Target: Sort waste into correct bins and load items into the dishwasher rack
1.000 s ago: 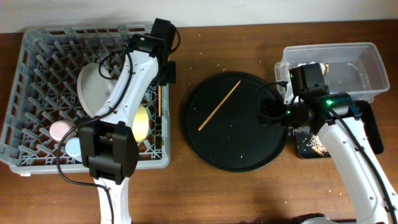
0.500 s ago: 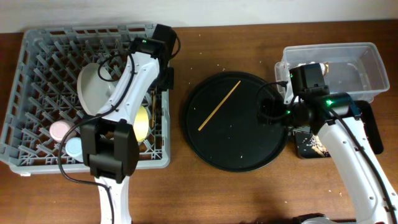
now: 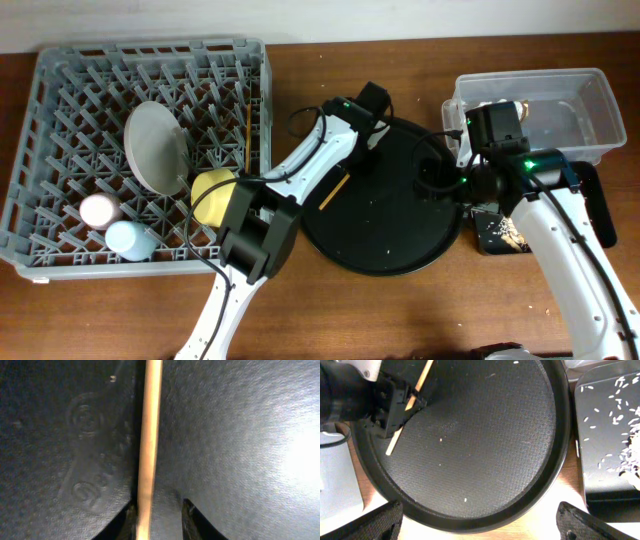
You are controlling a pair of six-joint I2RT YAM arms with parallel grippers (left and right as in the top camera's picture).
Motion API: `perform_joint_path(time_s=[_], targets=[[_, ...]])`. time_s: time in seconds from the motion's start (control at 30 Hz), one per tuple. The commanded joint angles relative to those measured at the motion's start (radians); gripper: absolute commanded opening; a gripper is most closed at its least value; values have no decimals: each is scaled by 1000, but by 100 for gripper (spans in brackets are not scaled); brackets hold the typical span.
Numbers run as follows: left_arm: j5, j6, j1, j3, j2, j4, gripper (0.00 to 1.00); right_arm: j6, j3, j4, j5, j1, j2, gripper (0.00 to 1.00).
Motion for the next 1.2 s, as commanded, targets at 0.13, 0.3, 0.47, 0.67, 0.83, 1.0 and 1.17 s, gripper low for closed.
perform_joint_path(time_s=[0.13,0.3,0.47,0.67,0.83,1.0,1.17], targets=[[-15,30,-19,13,16,-2,0,-6,14,1,9,-6,0,99],[-27,18,86,298,-92,-270,0,-6,14,0,9,-6,0,99],[-258,-98,272,399,-138,-442,0,-6,14,0,9,-6,0,99],[-183,-108,347,212,-138,-319,13,-6,14,1,9,-6,0,98],[-183,-114,349,266,-158,-346,33,-6,14,1,9,-6,0,98],[-179,-147,352,294,-207,-368,33,-6,14,1,9,-6,0,99],[-129,-159,342,330,-315,-464,25,-42,15,10,1,-6,-3,99]])
